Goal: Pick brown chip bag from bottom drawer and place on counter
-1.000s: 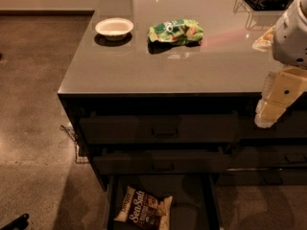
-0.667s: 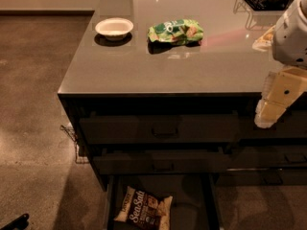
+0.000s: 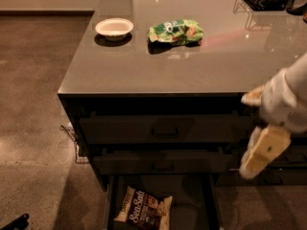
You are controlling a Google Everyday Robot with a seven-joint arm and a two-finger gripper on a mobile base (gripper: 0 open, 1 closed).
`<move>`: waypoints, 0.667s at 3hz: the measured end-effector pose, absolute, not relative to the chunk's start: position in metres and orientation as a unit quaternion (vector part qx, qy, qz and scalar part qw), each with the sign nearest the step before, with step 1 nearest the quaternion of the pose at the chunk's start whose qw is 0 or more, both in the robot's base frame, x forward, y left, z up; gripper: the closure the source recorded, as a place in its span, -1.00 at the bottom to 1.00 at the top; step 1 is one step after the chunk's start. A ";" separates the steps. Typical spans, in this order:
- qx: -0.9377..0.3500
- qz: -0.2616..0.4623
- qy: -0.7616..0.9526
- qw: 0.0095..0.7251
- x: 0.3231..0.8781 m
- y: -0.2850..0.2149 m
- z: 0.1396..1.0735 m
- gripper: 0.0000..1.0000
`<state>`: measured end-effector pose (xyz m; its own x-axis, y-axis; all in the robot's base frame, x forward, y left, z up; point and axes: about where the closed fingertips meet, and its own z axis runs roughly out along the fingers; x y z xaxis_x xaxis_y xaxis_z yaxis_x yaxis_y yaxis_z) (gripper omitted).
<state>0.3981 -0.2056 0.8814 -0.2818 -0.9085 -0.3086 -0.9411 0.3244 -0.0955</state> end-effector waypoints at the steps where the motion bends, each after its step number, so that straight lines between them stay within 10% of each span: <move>1: -0.549 0.110 0.812 0.166 0.370 -0.187 0.821 -1.00; 2: -0.540 0.124 0.819 0.150 0.354 -0.186 0.794 -1.00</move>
Offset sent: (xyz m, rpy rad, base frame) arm -0.0241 0.0156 -0.0519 0.0980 0.0474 -0.0398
